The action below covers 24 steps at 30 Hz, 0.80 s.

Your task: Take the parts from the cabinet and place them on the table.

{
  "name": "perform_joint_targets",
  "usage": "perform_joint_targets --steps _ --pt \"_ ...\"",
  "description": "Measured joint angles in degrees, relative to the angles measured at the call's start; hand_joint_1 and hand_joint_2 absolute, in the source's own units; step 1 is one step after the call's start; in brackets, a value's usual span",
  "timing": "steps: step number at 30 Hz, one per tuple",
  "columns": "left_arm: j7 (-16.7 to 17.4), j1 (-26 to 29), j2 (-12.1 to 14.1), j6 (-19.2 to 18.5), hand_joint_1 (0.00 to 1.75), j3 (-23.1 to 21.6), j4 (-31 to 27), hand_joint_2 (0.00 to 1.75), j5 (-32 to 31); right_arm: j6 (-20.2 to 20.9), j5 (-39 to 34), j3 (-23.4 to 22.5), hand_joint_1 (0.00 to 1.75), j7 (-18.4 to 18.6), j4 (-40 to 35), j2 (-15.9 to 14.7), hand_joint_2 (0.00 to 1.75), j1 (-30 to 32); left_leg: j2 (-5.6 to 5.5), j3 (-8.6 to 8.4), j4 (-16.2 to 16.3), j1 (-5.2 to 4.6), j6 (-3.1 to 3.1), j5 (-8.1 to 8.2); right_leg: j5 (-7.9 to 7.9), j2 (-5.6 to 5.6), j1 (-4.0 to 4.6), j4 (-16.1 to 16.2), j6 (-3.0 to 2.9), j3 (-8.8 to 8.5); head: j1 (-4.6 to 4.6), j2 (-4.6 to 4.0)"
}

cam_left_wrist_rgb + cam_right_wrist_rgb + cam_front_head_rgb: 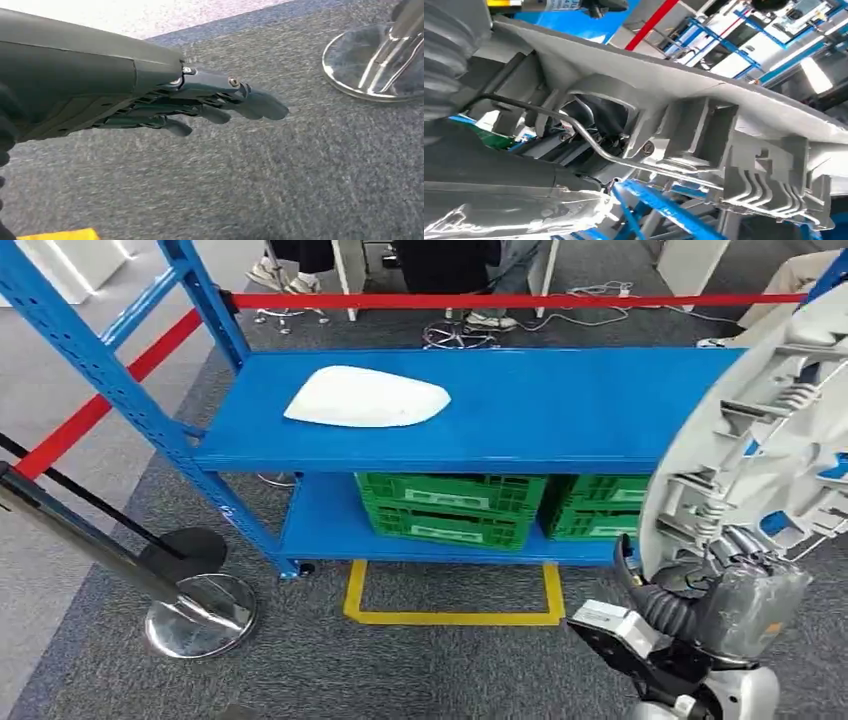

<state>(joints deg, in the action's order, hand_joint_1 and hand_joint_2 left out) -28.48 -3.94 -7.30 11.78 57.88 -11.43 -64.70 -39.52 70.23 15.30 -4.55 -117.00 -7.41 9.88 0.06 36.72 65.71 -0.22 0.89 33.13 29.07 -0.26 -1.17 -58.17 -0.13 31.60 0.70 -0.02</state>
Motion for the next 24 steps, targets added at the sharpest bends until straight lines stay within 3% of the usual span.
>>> perform_joint_targets --steps 2,3,4,5,7,8,10,12,13,14,16,17,18,19,20,21,22,23,24 --pt "0.02 0.0 -0.04 0.0 0.0 0.0 0.0 1.75 0.0 0.0 0.02 -0.11 1.64 0.0 -0.04 0.02 1.75 0.14 0.01 2.5 8.57 0.13 0.22 4.22 -0.82 -0.01 0.17 -0.08 -0.08 1.16 0.0 0.0" --pt "0.04 0.02 -0.07 0.0 0.0 0.0 0.0 1.75 0.0 0.0 0.02 -0.15 1.64 0.0 -0.04 0.02 1.75 0.24 0.0 2.29 9.6 0.12 0.17 4.44 -1.23 -0.01 0.26 -0.09 -0.11 1.7 0.02 0.0" --pt "0.09 0.02 -0.07 0.0 0.0 0.0 0.0 1.75 0.0 0.0 0.02 -0.24 1.64 0.02 -0.09 0.04 1.75 0.32 0.0 0.81 8.07 0.11 -0.08 3.32 -1.65 0.02 0.39 -0.09 -0.12 2.19 0.04 0.0" --pt "0.11 0.0 -0.07 0.0 0.0 -0.02 0.0 1.75 0.0 0.0 0.02 -0.33 1.64 0.07 -0.13 0.07 1.75 0.38 -0.02 -1.71 4.36 0.04 -0.49 1.5 -2.01 0.08 0.55 -0.09 -0.12 2.56 0.02 0.0" --pt "0.11 -0.07 -0.07 0.0 0.0 -0.07 -0.18 1.75 0.0 -0.02 0.02 -0.57 1.64 0.07 -0.48 0.2 1.75 0.4 -0.06 -8.45 -6.2 -0.45 -1.97 -2.22 -2.7 0.21 0.78 -0.07 -0.08 3.11 0.0 0.0" --pt "0.11 -0.19 -0.04 0.02 0.0 -0.11 -0.44 1.75 0.0 -0.02 0.0 -0.68 1.64 0.04 -0.77 0.39 1.75 0.43 -0.05 -9.98 -9.3 -0.74 -2.78 -1.82 -3.04 0.17 1.04 -0.18 0.22 3.49 -0.11 0.0" --pt "0.11 -0.24 -0.15 0.02 0.0 -0.2 -0.46 1.75 -0.02 -0.02 -0.07 -0.83 1.64 -0.22 -0.94 0.52 1.75 0.41 -0.12 -9.38 -9.43 -0.8 -2.61 -2.25 -3.82 0.04 0.87 -0.23 0.82 4.09 -0.02 0.0" --pt "0.11 0.1 -0.17 0.02 0.0 -0.24 -0.46 1.75 0.02 -0.02 -0.26 -1.05 1.64 -0.44 -1.25 0.74 1.75 0.87 -0.1 -9.02 -10.09 -0.82 -2.89 -3.44 -4.77 0.04 0.81 0.3 1.7 4.1 -0.04 0.0" --pt "0.11 0.05 -0.39 0.02 0.0 -0.28 -0.48 1.75 0.02 -0.02 -0.37 -1.25 1.64 -0.53 -1.44 0.76 1.75 0.99 0.23 -8.91 -10.71 -0.39 -2.87 -4.31 -3.34 0.18 0.7 -0.44 1.84 4.61 -0.04 0.0" --pt "0.13 -0.01 -0.37 0.02 0.0 -0.31 -0.5 1.75 0.02 0.0 -0.37 -1.46 1.64 -0.7 -1.62 0.76 1.75 0.98 0.22 -8.3 -10.7 -0.38 -3.25 -4.73 -0.72 0.17 0.73 -2.19 2.06 5.69 -0.28 0.0" --pt "0.15 -0.04 -0.44 0.02 0.0 -0.33 -0.63 1.75 0.04 -0.02 -0.44 -1.49 1.64 -0.85 -1.79 0.92 1.75 1.06 0.25 -7.14 -10.64 -0.45 -3.43 -5.59 5.27 0.19 0.48 -10.58 2.47 7.93 -0.35 0.0" --pt "0.15 -0.02 -0.48 0.02 0.0 -0.33 -0.63 1.75 0.04 0.0 -0.46 -1.57 1.64 -0.85 -1.79 0.92 1.75 1.21 0.27 -6.52 -10.6 -0.46 -3.4 -6.06 7.16 0.18 0.48 -14.75 2.7 8.93 -0.31 0.0" --pt "0.15 0.01 -0.48 0.02 0.0 -0.33 -0.66 1.75 0.07 0.0 -0.52 -1.71 1.64 -0.85 -1.79 0.92 1.75 1.35 0.28 -5.84 -10.54 -0.46 -3.34 -6.55 7.32 0.17 0.48 -17.36 2.88 9.17 -0.42 0.0" --pt "0.15 0.03 -0.55 0.0 0.0 -0.33 -0.66 1.75 0.07 0.0 -0.55 -1.92 1.64 -0.9 -1.79 0.92 1.75 1.37 0.29 -5.24 -10.45 -0.43 -3.23 -6.97 5.91 0.17 0.42 -16.97 3.01 8.07 -0.35 0.0" --pt "0.15 0.03 -0.63 0.0 0.0 -0.33 -0.66 1.75 0.07 0.0 -0.65 -2.01 1.64 -0.94 -1.86 0.94 1.75 1.37 0.3 -4.7 -10.32 -0.37 -3.08 -7.31 3.9 0.15 0.32 -14.3 3.14 5.96 -0.39 0.0" --pt "0.15 0.02 -0.72 0.0 0.0 -0.33 -0.66 1.75 0.07 -0.02 -0.74 -2.05 1.64 -0.98 -1.92 0.96 1.75 1.37 0.29 -4.19 -10.06 -0.25 -2.82 -7.55 1.74 0.13 0.2 -9.33 3.23 2.51 -0.35 0.0" --pt "0.15 0.01 -0.77 0.0 0.0 -0.35 -0.66 1.75 0.06 0.0 -0.79 -2.12 1.64 -1.07 -2.03 1.0 1.75 1.37 0.28 -3.78 -9.63 -0.19 -2.59 -7.68 0.61 0.03 -0.01 -3.8 3.44 -1.2 -0.39 0.0" --pt "0.15 0.03 -0.72 0.0 0.0 -0.35 -0.76 1.75 0.07 -0.02 -0.81 -2.16 1.64 -1.12 -2.08 1.03 1.75 1.23 0.24 -3.13 -9.11 -0.55 -2.33 -7.78 2.28 0.1 0.17 0.31 3.75 -3.92 -0.46 0.0" --pt "0.17 -0.01 -0.72 0.0 0.0 -0.35 -0.81 1.75 0.07 -0.02 -0.81 -2.21 1.64 -1.16 -2.27 1.18 1.75 1.3 0.21 -2.67 -8.54 -0.64 -2.03 -8.04 2.45 0.43 0.23 1.55 3.21 -4.53 -0.35 0.0"
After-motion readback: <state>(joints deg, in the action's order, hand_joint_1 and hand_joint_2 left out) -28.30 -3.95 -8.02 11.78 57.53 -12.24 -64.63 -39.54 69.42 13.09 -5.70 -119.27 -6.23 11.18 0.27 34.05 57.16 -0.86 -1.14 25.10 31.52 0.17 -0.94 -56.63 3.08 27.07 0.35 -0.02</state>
